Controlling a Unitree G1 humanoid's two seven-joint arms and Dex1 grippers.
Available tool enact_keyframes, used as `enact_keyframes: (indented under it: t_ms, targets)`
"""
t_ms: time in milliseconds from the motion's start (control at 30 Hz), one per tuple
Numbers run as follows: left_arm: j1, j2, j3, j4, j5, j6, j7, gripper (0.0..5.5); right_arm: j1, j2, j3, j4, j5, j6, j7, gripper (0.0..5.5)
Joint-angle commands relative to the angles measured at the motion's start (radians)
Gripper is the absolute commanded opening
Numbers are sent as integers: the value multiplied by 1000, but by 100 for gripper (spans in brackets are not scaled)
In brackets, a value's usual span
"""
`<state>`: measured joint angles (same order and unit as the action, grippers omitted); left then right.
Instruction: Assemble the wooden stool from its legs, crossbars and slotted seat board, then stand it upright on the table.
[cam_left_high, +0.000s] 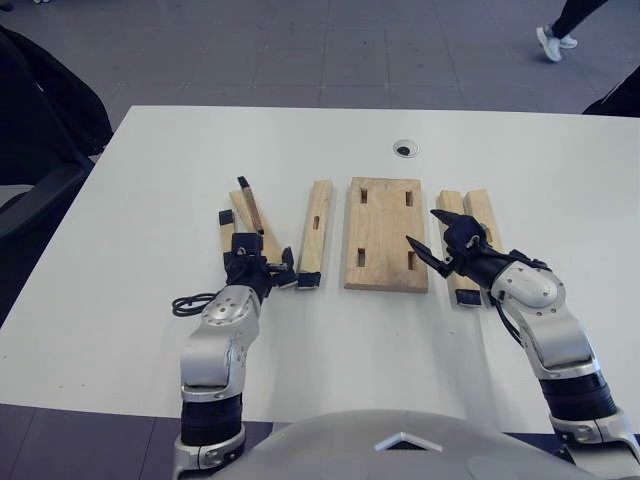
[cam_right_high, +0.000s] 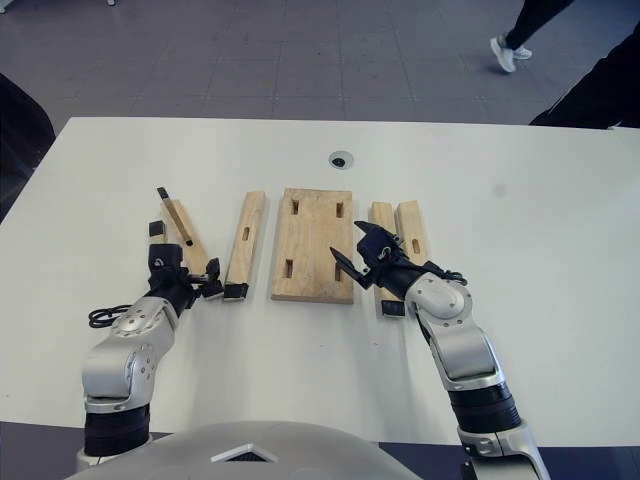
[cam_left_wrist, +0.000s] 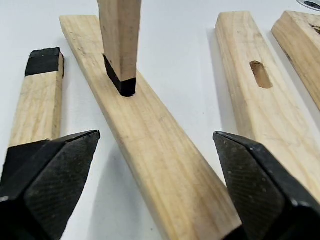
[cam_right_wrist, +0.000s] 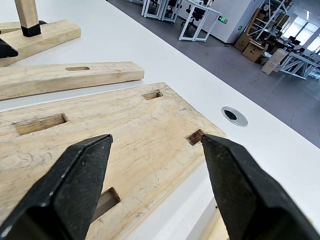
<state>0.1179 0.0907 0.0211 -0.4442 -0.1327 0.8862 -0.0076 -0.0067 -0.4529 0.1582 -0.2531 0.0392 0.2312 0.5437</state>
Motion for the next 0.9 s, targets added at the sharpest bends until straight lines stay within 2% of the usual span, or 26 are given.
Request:
enact_keyframes:
  t_ms: [33,367,633,733,900]
  targets:
    - [-5,31,-24,-37,10,98,-6,421,1,-9,0,-2,-14,6,1,327]
    - [64,227,38,-165,-26,204,-133,421,22,-1,1,-18,-23,9,-8,327]
    - [12,201,111,-278,-87,151,-163,421,33,-7,-4,-27,-21,16,-3,327]
    - [-8,208,233,-382,-196,157,-230,421,31,1,-4,-29,-23,19,-12,327]
    - [-155,452,447,-397,-384,434,-398,421,48,1,-6,-33,-26,18,-23,327]
